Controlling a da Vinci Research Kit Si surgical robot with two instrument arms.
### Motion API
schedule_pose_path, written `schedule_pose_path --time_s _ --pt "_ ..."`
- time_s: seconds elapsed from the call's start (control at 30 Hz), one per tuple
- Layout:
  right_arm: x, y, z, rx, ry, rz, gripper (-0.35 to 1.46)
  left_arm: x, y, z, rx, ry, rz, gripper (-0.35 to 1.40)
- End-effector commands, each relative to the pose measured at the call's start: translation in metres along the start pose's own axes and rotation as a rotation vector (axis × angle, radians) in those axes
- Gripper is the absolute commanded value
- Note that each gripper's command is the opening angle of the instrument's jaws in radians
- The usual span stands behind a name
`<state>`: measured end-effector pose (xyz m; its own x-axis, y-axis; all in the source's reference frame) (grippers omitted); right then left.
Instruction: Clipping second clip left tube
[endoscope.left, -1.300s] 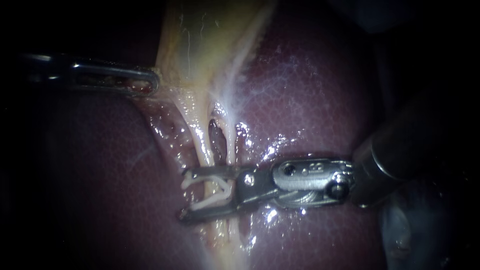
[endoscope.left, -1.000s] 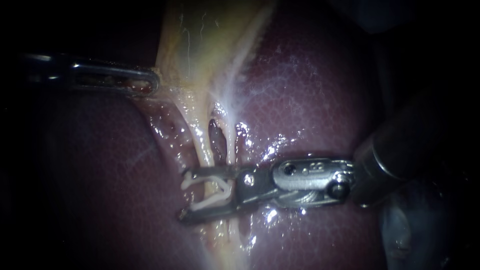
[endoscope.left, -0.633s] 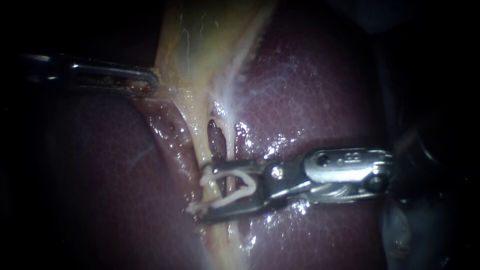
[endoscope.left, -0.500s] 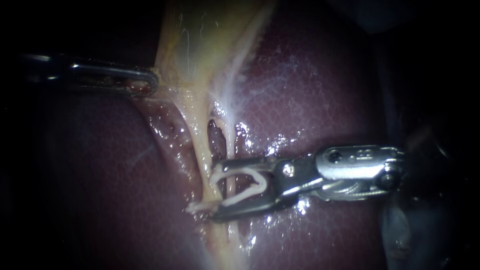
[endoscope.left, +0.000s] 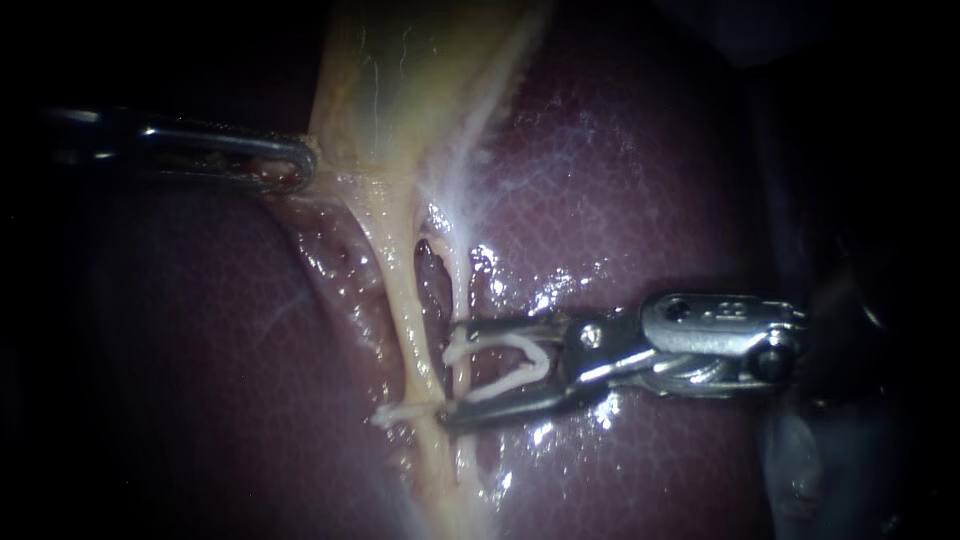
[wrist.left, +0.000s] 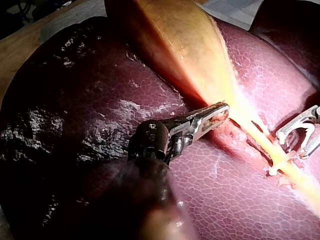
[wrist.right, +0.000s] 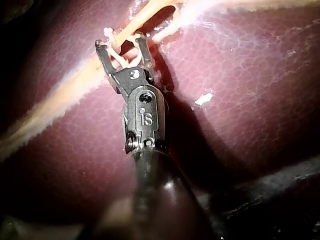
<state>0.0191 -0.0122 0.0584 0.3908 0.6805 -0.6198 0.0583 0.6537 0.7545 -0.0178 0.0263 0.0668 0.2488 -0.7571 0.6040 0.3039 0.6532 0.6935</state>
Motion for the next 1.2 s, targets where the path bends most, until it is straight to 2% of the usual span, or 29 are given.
schedule_pose_path --time_s 0.03,0.23,0.37,0.53,0.77,0.97,1.07,1.2 --pt "-0.0003 0.0002 0.0002 0.003 0.002 0.009 0.48 0.0000 0.0000 0.0000 0.000 0.000 0.000 -0.35" --pt "-0.0021 0.0025 0.0010 0.030 0.010 0.062 0.48 0.0001 0.0001 0.0000 0.000 0.000 0.001 -0.35" --pt "-0.0033 0.0042 0.0016 0.069 0.011 0.100 0.48 0.0001 0.0001 0.0000 0.000 0.000 0.001 -0.35" --pt "-0.0041 0.0051 0.0024 0.106 0.020 0.134 0.48 0.0001 0.0001 0.0000 0.000 0.000 0.001 -0.35" --pt "-0.0033 0.0049 0.0042 0.166 0.056 0.166 0.48 0.0001 0.0001 0.0001 0.000 0.000 0.001 -0.35" --pt "-0.0021 0.0040 0.0054 0.220 0.091 0.200 0.48 0.0001 0.0001 0.0001 0.000 0.000 0.001 -0.35" --pt "-0.0013 0.0033 0.0057 0.246 0.122 0.218 0.48 0.0001 0.0001 0.0001 0.000 0.000 0.001 -0.35" --pt "0.0008 0.0021 0.0050 0.275 0.161 0.234 0.48 0.0001 0.0001 0.0001 0.000 0.000 0.001 -0.35"
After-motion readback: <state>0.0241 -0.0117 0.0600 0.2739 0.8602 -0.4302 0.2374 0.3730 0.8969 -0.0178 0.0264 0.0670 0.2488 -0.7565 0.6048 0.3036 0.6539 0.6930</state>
